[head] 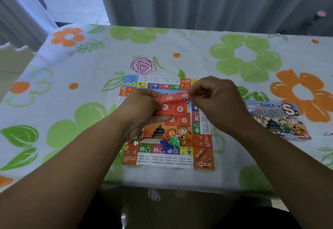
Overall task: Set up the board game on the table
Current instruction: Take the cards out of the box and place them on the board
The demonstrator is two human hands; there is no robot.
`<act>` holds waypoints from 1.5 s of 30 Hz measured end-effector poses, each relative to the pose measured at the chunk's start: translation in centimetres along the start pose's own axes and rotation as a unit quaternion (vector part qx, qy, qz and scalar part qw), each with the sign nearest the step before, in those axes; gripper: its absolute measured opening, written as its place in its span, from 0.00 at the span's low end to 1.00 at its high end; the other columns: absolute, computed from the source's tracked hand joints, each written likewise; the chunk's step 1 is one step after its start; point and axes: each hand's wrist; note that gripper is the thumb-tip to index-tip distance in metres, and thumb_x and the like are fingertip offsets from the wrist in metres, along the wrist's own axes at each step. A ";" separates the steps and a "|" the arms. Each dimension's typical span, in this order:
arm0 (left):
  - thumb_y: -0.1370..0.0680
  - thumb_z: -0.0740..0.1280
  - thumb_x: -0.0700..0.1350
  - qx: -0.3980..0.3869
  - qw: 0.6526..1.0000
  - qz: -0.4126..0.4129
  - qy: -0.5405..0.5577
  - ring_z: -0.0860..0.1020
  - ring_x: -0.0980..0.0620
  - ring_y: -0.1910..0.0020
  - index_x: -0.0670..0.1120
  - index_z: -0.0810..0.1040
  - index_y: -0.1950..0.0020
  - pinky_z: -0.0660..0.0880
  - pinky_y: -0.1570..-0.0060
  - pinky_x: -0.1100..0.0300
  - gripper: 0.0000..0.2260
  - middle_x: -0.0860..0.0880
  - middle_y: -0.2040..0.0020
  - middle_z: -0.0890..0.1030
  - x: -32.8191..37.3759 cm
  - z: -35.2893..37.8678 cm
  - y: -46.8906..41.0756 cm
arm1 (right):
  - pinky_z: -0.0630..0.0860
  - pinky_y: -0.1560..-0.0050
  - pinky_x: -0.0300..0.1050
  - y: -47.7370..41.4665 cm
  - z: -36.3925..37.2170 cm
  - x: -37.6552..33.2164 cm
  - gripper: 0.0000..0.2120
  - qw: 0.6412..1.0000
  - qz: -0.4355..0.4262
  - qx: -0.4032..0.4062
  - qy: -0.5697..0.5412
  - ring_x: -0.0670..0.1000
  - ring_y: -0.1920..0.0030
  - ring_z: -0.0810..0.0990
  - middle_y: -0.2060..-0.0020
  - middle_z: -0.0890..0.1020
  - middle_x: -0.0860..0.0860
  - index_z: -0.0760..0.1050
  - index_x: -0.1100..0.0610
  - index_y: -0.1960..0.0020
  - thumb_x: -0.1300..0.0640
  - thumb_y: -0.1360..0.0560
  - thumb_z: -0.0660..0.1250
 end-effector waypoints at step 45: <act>0.18 0.64 0.37 0.041 0.998 0.010 -0.053 0.86 0.44 0.53 0.37 0.78 0.43 0.82 0.64 0.59 0.06 0.39 0.47 0.84 -0.3 -1.8 -1.0 | 0.84 0.64 0.49 -0.6 2.8 1.5 0.05 0.952 0.275 0.001 -0.134 0.50 0.69 0.81 0.61 0.83 0.57 0.78 0.61 0.51 0.59 0.20 0.68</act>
Point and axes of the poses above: each hand's wrist, its own y-axis away from the middle knuckle, its own z-axis out of the palm, x = y × z
